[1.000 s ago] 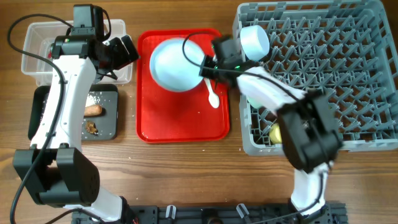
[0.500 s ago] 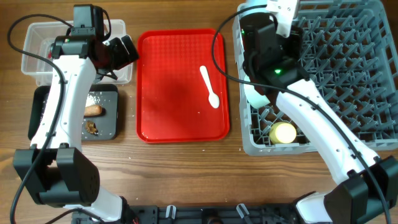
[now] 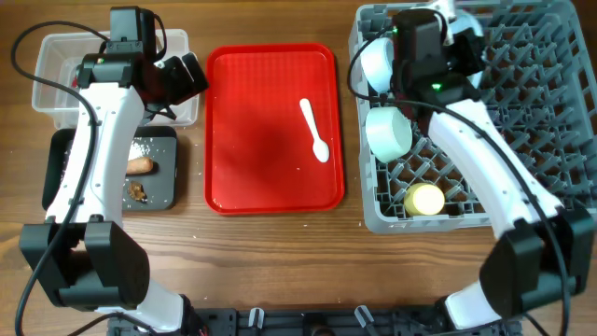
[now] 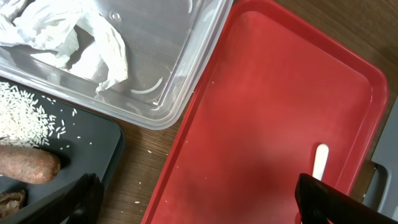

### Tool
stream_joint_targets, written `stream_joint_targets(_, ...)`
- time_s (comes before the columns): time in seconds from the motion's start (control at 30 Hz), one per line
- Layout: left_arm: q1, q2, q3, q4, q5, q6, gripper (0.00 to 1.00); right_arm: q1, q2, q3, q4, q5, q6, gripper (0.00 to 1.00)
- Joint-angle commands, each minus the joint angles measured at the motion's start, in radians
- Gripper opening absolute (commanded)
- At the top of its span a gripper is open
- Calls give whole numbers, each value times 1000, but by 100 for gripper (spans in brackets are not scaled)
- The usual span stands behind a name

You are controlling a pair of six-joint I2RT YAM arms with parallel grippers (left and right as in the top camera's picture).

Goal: Sort waste into correct bins and load items into the dishwasher rack
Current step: 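Stand the light-blue plate upright in the rack with the right gripper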

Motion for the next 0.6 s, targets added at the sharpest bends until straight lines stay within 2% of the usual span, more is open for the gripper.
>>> stream_joint_targets(0.0,-1,11,-5,3,11,1,100,0,64,6,4,-71,-23,4)
stream_joint_targets(0.1,-1,11,-5,3,11,1,100,0,102,6,3,-127,-23,4)
stream_joint_targets(0.13,-1,11,-5,3,11,1,100,0,114,6,3,-167,-23,13)
stream_joint_targets(0.17,-1,11,-5,3,11,1,100,0,122,6,2,-225,-15,37)
stream_joint_targets(0.2,-1,11,-5,3,11,1,100,0,122,6,6,-250,48,70)
stream_joint_targets(0.23,-1,11,-5,3,11,1,100,0,121,6,8,-249,128,94)
stream_joint_targets(0.27,-1,11,-5,3,11,1,100,0,113,6,6,-250,217,100)
stream_joint_targets(0.33,-1,11,-5,3,11,1,100,0,90,6,-14,-291,299,100)
stream_joint_targets(0.43,-1,11,-5,3,11,1,100,5,2,6,-139,-553,367,100)
stream_joint_targets(0.5,-1,11,-5,3,11,1,100,5,-70,6,-208,-811,461,100)
stream_joint_targets(0.57,-1,11,-5,3,11,1,100,5,-122,6,-233,-1192,586,100)
